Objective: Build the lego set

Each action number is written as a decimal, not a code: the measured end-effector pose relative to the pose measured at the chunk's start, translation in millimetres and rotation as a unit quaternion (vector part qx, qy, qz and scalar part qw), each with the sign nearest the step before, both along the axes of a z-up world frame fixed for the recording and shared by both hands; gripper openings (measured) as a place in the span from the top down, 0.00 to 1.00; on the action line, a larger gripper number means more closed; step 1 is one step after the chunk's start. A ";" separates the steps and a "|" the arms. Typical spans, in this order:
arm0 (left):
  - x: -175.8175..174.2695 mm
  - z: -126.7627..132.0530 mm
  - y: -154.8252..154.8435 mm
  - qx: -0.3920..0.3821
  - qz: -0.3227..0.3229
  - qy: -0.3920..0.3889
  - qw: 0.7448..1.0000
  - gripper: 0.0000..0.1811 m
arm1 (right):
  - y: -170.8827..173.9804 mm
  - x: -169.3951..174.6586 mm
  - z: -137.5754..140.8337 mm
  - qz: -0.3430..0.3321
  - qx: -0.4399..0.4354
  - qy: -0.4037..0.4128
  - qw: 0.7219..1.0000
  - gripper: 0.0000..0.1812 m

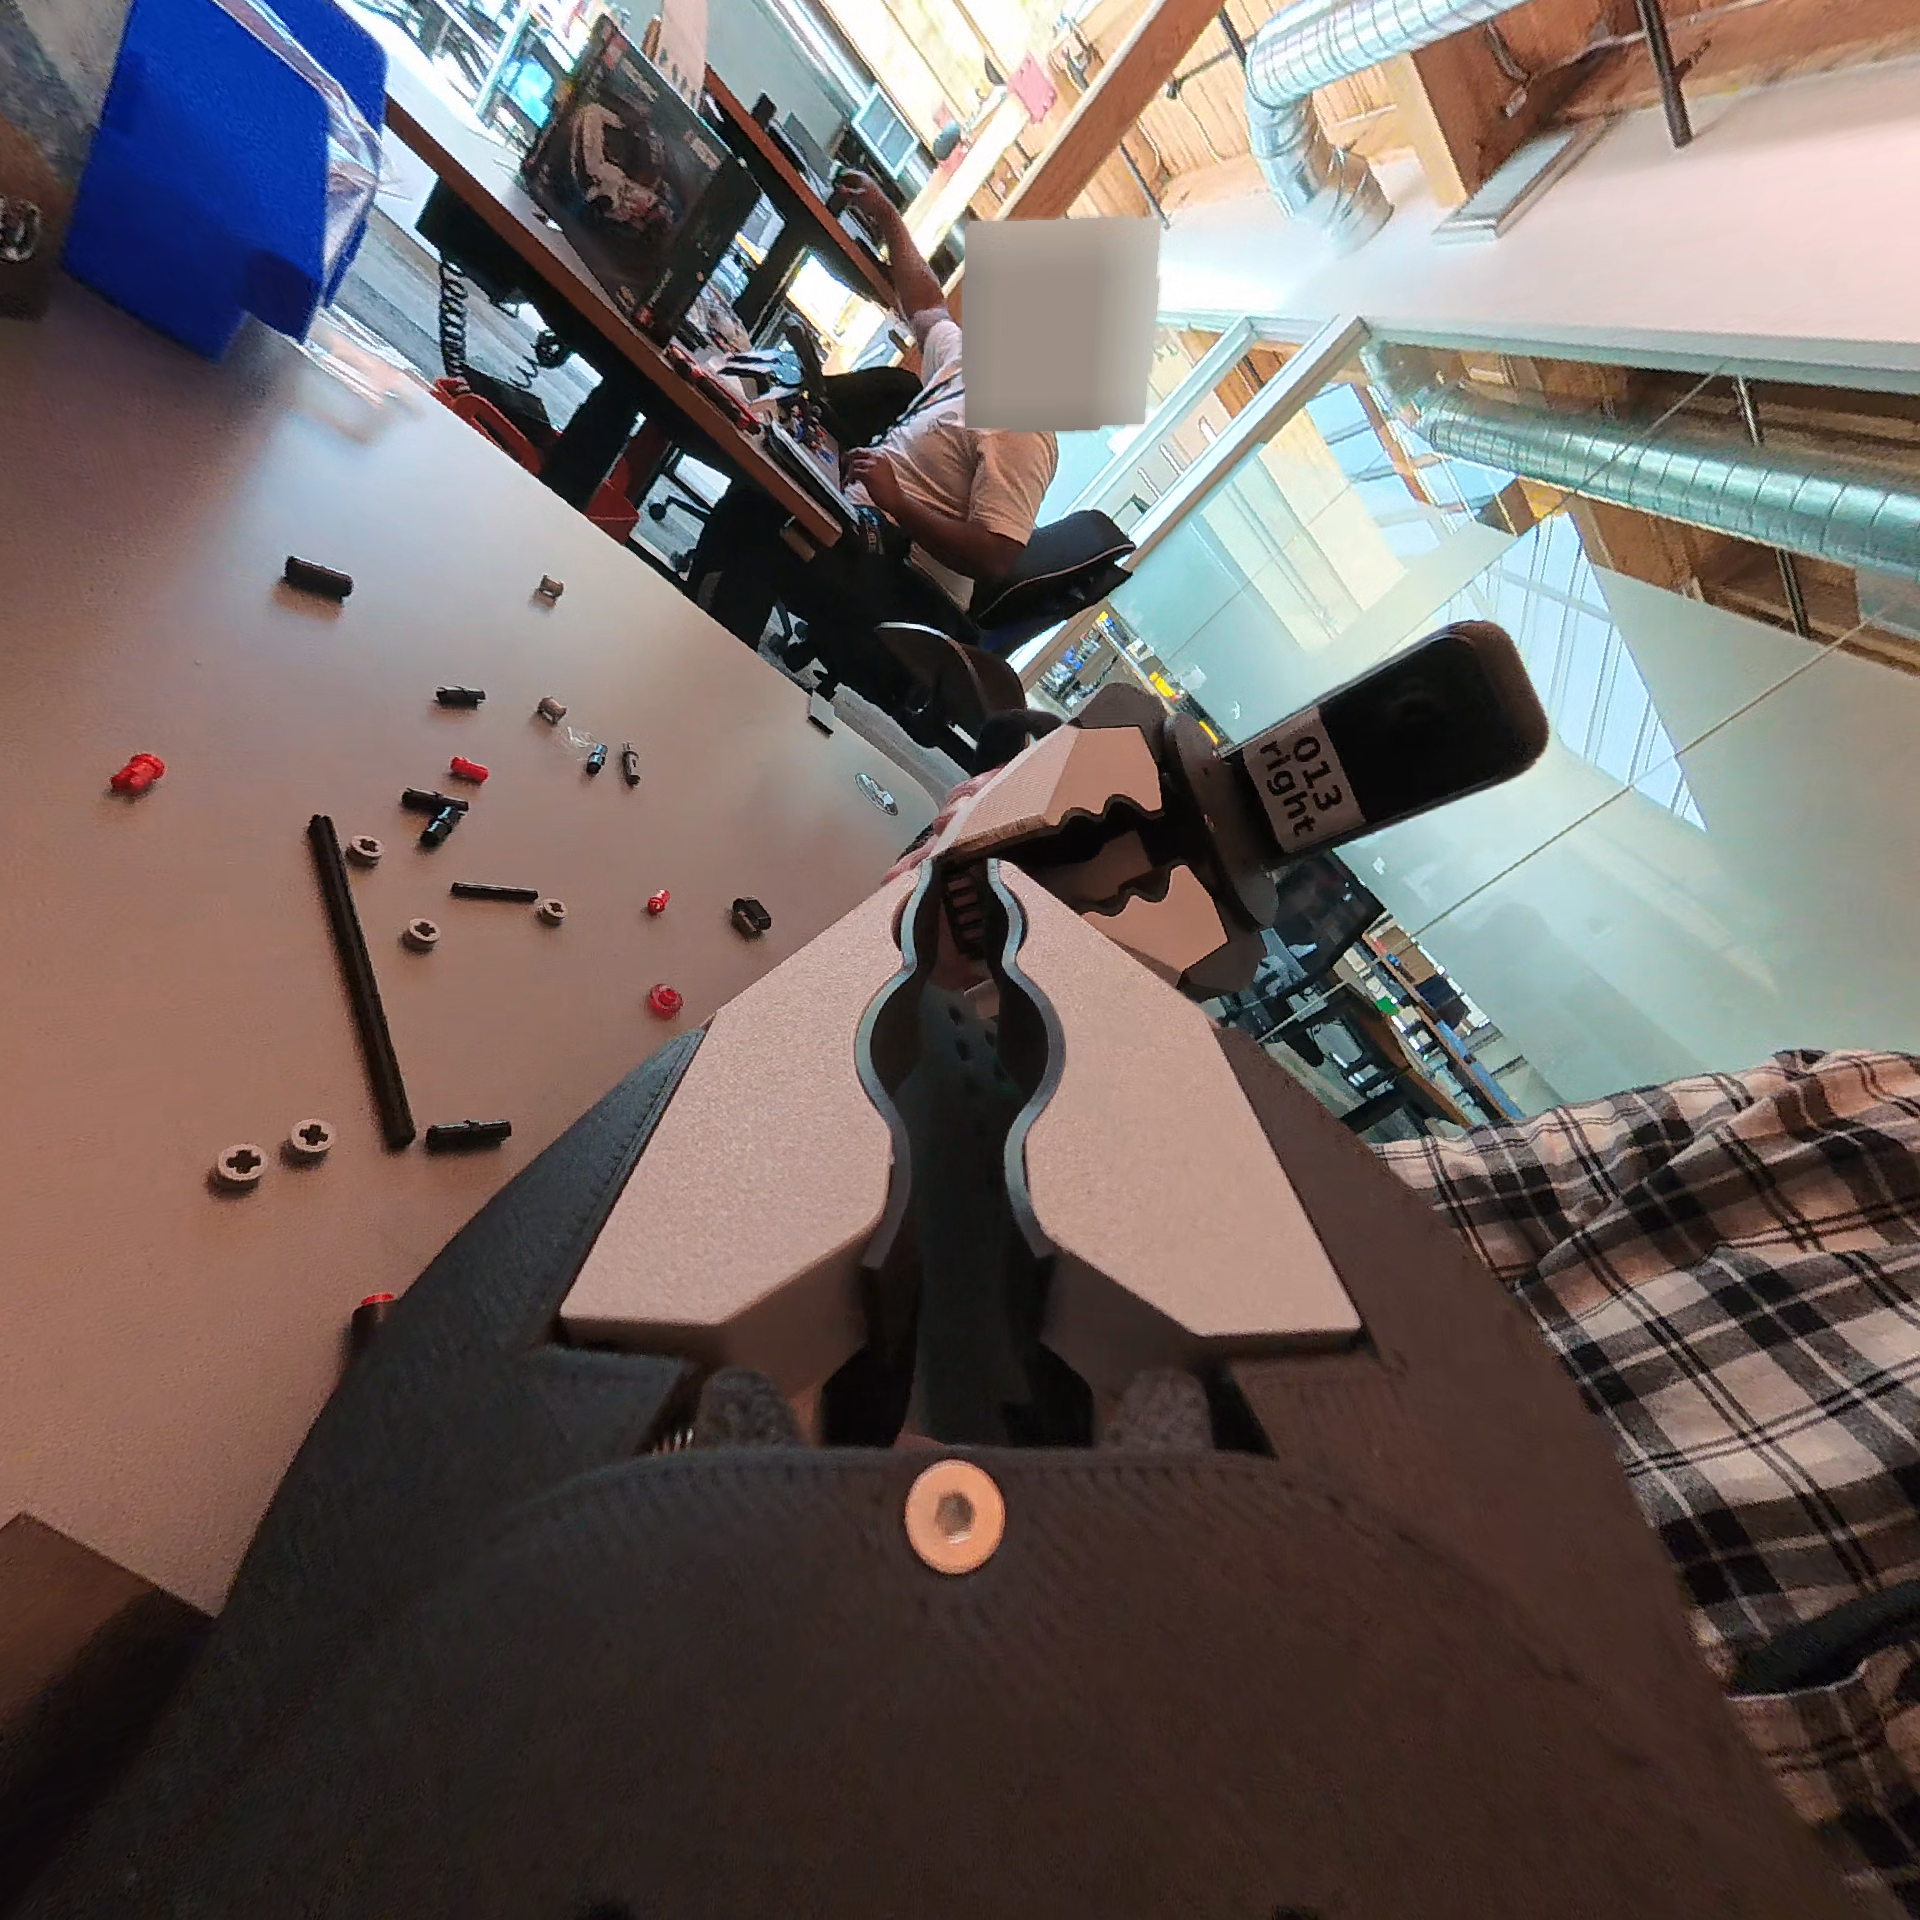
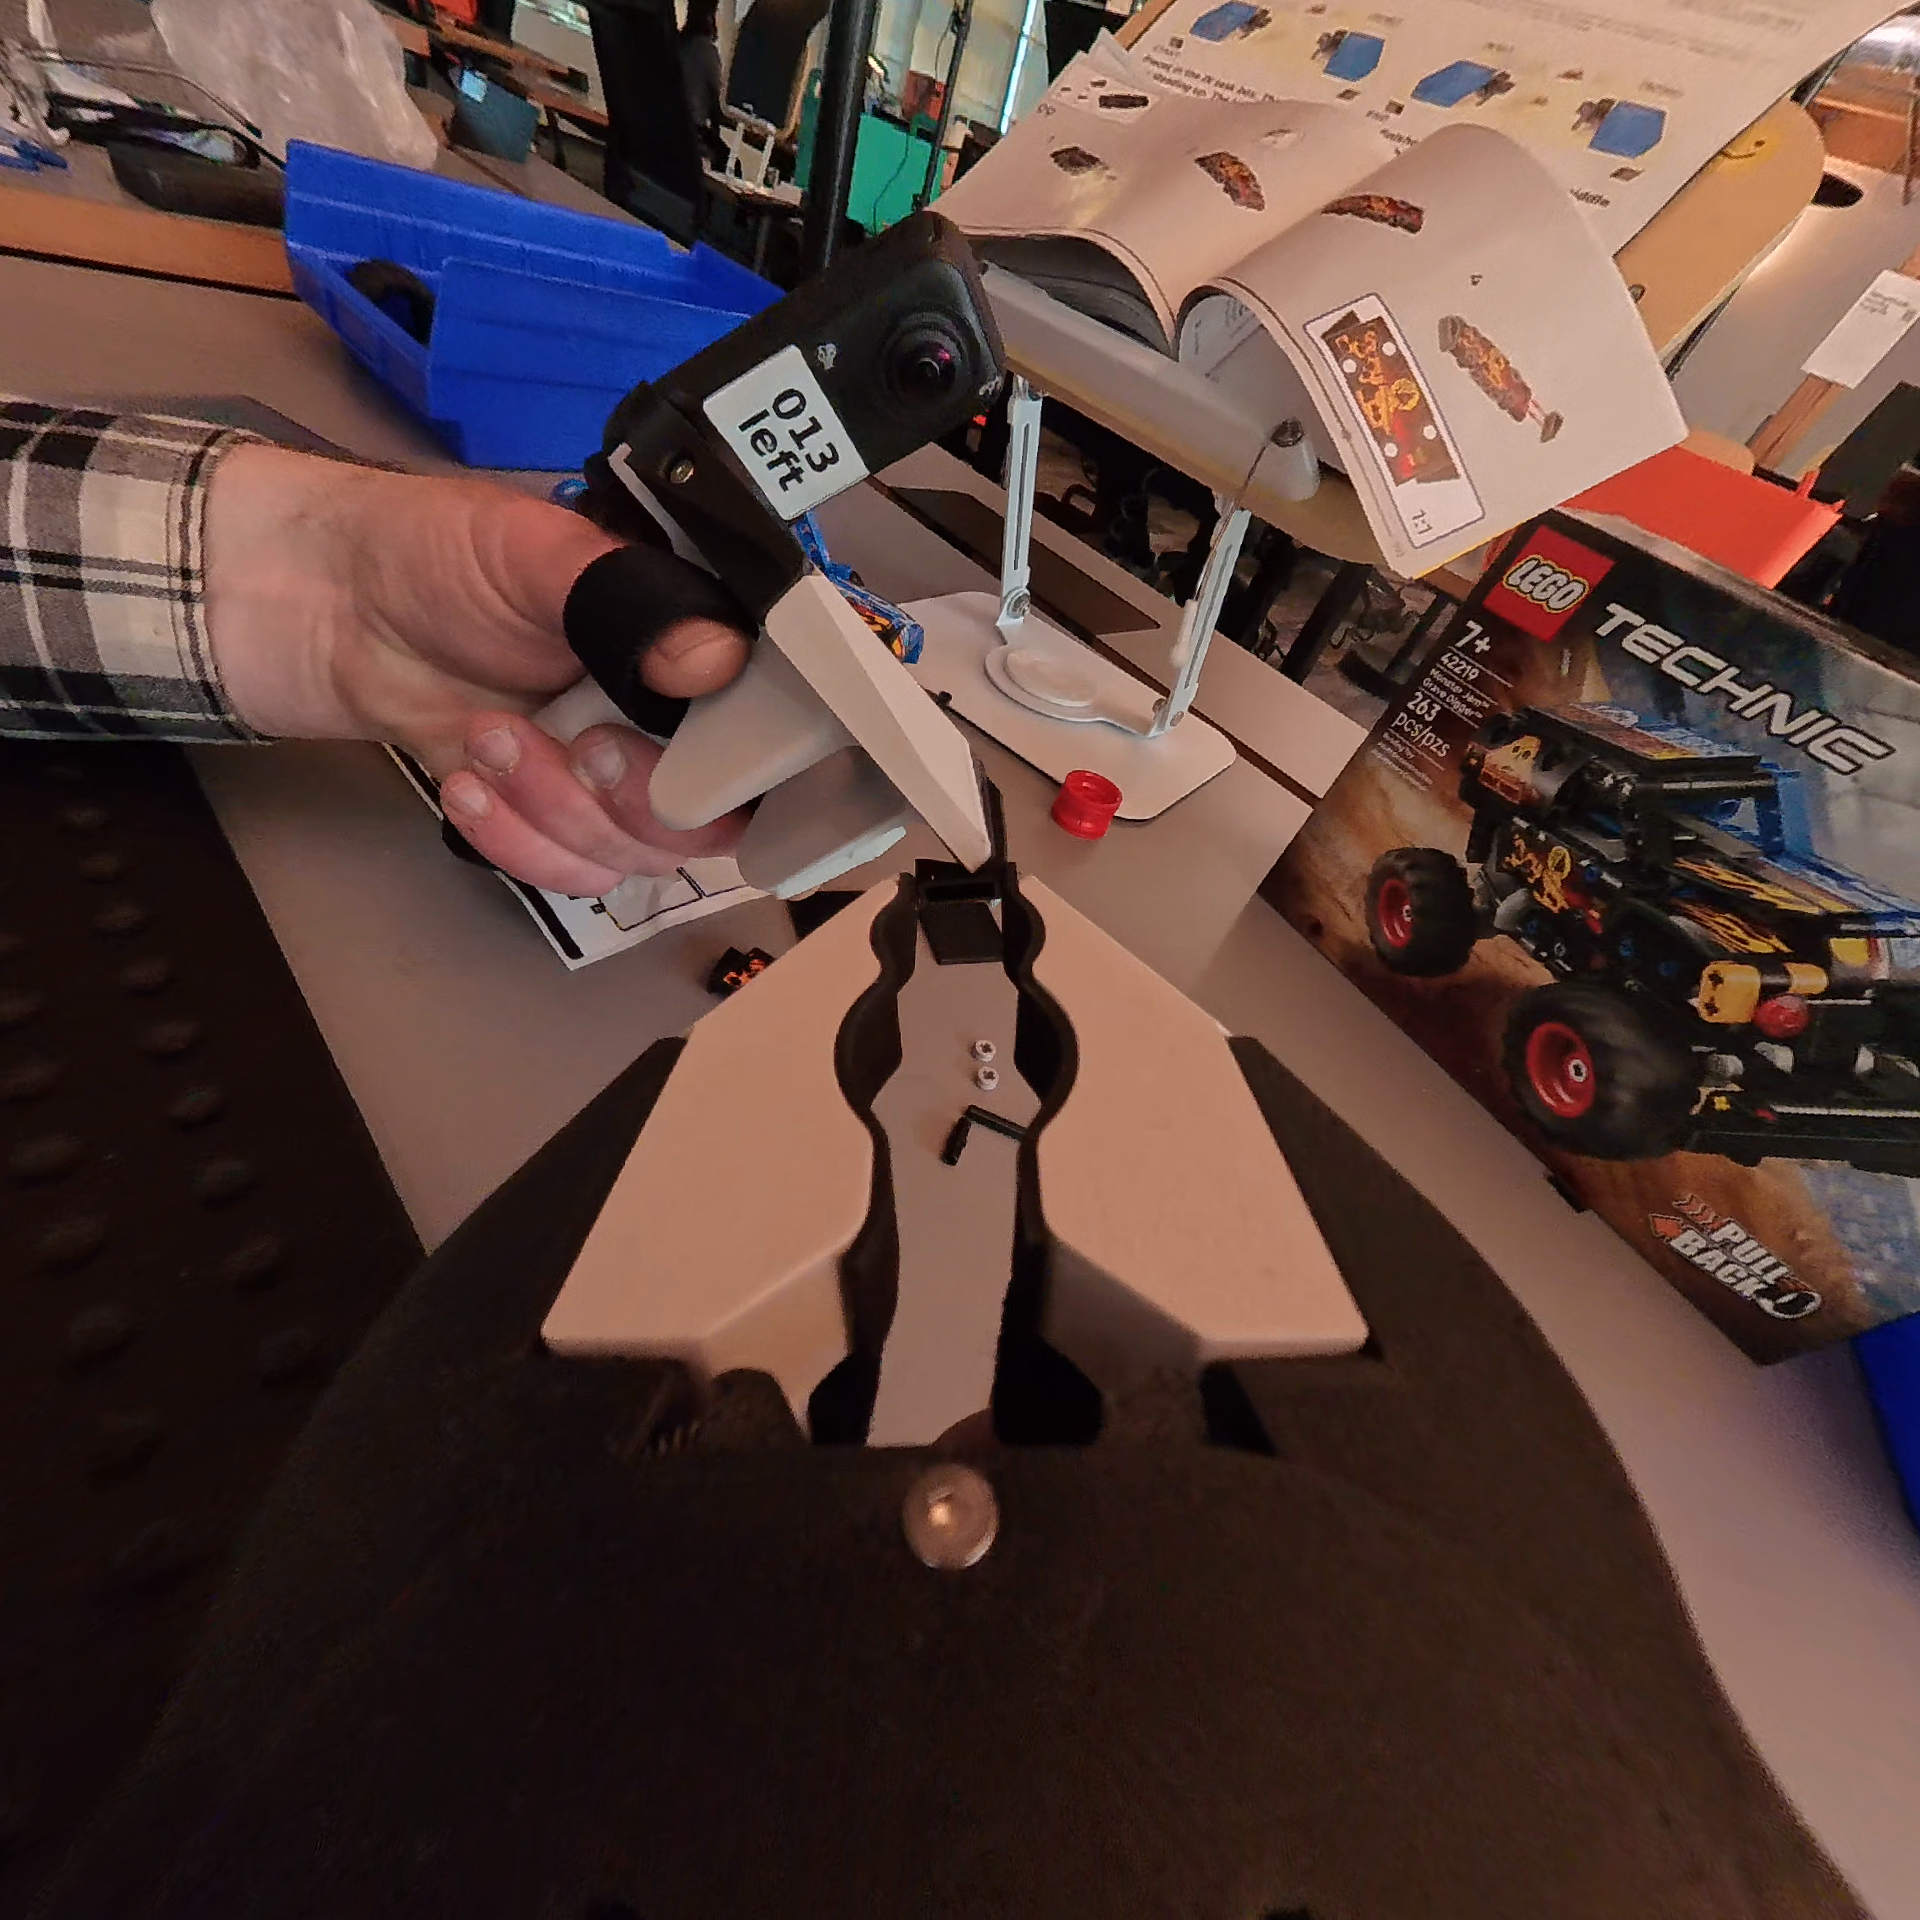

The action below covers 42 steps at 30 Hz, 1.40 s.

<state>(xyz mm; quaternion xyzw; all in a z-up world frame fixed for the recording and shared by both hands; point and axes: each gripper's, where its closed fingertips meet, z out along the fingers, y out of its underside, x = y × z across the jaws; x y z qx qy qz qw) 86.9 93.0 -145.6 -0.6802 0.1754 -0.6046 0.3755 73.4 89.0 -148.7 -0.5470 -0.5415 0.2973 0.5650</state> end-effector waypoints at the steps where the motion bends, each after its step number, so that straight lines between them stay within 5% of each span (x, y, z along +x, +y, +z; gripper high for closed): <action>1: -0.3 -0.2 0.7 -0.001 0.003 -0.001 1.000 0.96 | 0.6 -0.3 -0.1 0.000 -0.003 -0.001 1.000 0.92; 5: -2.4 -1.6 4.2 -0.004 0.016 0.012 1.000 0.94 | 3.3 -0.6 -0.5 0.005 -0.008 -0.008 1.000 0.92; 8: -18.6 -10.4 14.1 0.028 0.065 0.110 0.991 0.83 | 6.1 -2.1 -9.1 0.024 -0.025 -0.040 0.999 0.92; 13: -61.5 -60.2 14.9 0.111 0.101 0.415 0.897 0.82 | 13.3 -10.0 -46.7 0.069 -0.052 -0.143 0.986 0.92; 17: -68.0 -101.3 5.5 0.099 0.058 0.525 0.843 0.79 | 15.5 -14.9 -69.3 0.095 -0.068 -0.189 0.975 0.92; 27: -55.1 -123.9 -18.3 0.157 -0.060 0.562 0.810 0.87 | 0.1 -14.6 -101.2 0.141 -0.091 -0.243 0.955 0.92; 42: -43.5 -124.8 -33.7 0.207 -0.136 0.526 0.814 0.87 | -17.0 -14.2 -119.8 0.211 -0.119 -0.284 0.928 0.92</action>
